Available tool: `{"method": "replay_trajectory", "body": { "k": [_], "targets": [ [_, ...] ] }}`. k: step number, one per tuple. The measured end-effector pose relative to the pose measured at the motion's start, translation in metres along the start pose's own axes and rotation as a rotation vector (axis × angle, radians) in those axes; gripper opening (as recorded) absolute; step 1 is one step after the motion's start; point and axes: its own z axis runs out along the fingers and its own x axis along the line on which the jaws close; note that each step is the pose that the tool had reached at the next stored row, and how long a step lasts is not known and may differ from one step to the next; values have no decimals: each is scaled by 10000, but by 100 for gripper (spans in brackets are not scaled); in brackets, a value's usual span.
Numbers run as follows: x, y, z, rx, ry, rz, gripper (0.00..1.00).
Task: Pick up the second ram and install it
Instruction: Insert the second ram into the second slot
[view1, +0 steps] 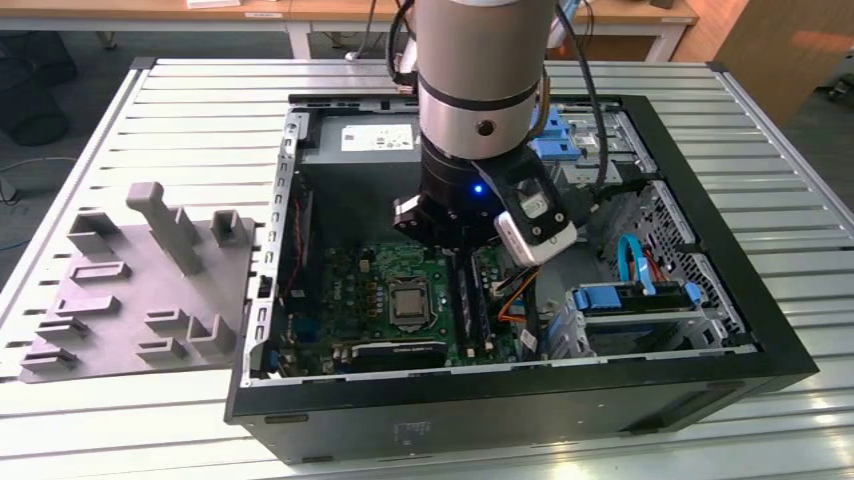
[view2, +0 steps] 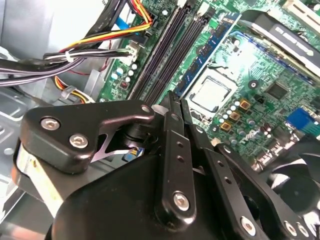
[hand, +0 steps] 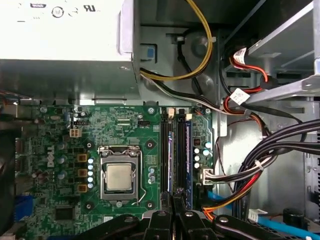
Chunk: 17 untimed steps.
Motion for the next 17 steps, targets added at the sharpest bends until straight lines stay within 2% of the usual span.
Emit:
{"method": "replay_trajectory", "body": {
  "k": [7,17],
  "targets": [
    [3,-5,122,-4,2,-47,13],
    [3,9,221,-31,14,-317,13]
  ]
}}
